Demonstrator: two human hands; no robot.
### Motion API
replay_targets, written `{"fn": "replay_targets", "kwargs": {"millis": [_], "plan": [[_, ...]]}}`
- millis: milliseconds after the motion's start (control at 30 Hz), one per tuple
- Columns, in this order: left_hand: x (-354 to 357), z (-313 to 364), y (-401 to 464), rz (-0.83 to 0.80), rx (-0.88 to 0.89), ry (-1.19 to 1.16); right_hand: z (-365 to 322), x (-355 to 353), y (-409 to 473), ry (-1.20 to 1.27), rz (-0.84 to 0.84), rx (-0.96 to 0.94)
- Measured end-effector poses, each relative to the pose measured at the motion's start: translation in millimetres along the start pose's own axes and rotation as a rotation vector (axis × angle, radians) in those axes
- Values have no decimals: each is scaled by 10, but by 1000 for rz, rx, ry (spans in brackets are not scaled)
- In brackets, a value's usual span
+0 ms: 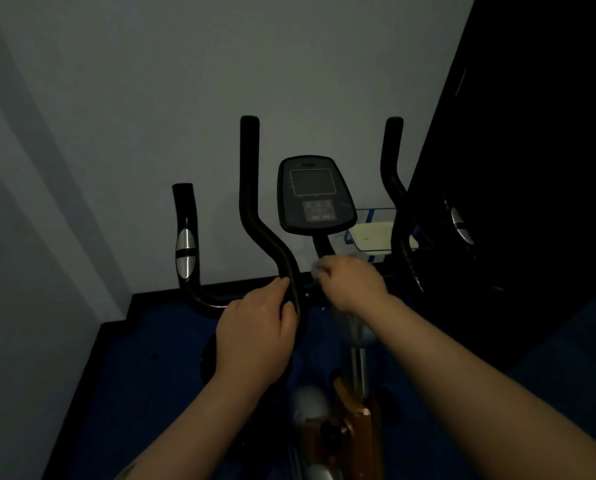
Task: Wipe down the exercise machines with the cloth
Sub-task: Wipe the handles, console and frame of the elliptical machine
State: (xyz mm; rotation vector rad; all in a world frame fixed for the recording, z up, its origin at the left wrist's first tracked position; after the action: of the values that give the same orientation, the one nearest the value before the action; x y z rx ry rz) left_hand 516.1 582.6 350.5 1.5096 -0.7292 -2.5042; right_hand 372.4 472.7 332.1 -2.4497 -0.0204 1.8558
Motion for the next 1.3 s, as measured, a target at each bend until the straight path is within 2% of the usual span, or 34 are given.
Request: {"fn": "replay_targets", "kwargs": {"millis": [67, 167, 233, 300, 367, 433, 533, 633, 733, 800, 900, 1033, 1167, 1200, 1300], "plan": [[0, 3, 12, -6, 4, 1, 72, -48, -63, 120, -18, -13], [15, -2, 27, -5, 4, 3, 54, -63, 189, 23, -189, 190], [8, -12, 10, 1, -3, 2, -49, -55, 232, -55, -117, 199], [14, -19, 0, 1, 7, -3, -82, -31, 91, -60, 32, 91], [41, -24, 2, -17, 19, -3, 73, -27, -233, 105, 286, -50], [43, -19, 14, -14, 31, 13, 287, -1, -503, 303, 423, -135], [38, -8, 34, 0, 20, 11, 458, 70, -509, 495, 539, -126], [15, -10, 13, 3, 9, 7, 430, 247, -729, 631, 581, -69], [7, 8, 7, -2, 21, 9, 511, 412, -981, 529, 604, -162], [22, 3, 12, 11, 28, 17, 531, 279, -808, 481, 524, -174], [40, -14, 20, 16, 26, 27, 405, 16, -463, 472, 375, -80], [17, -2, -2, 16, 10, 40, 307, -83, -308, 353, 283, -44], [34, -4, 33, 23, 19, 43, 146, -118, 69, 155, -98, 150], [37, -11, 24, 25, 21, 45, 75, -106, 162, 114, -145, 192], [7, -7, -1, 30, 35, 53, -94, -15, 162, -61, -89, 71]]}}
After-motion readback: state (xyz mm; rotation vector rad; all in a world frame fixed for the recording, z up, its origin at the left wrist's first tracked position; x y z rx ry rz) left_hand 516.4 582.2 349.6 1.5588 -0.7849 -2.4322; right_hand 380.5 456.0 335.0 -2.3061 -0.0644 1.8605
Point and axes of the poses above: each hand's wrist, its own y-axis towards the middle knuckle, its own x-axis out of the palm, z = x × y, the point moved 7 cm from there along y, towards the middle knuckle, and after that the axes turned 13 degrees about x, right-handed, at the moved point
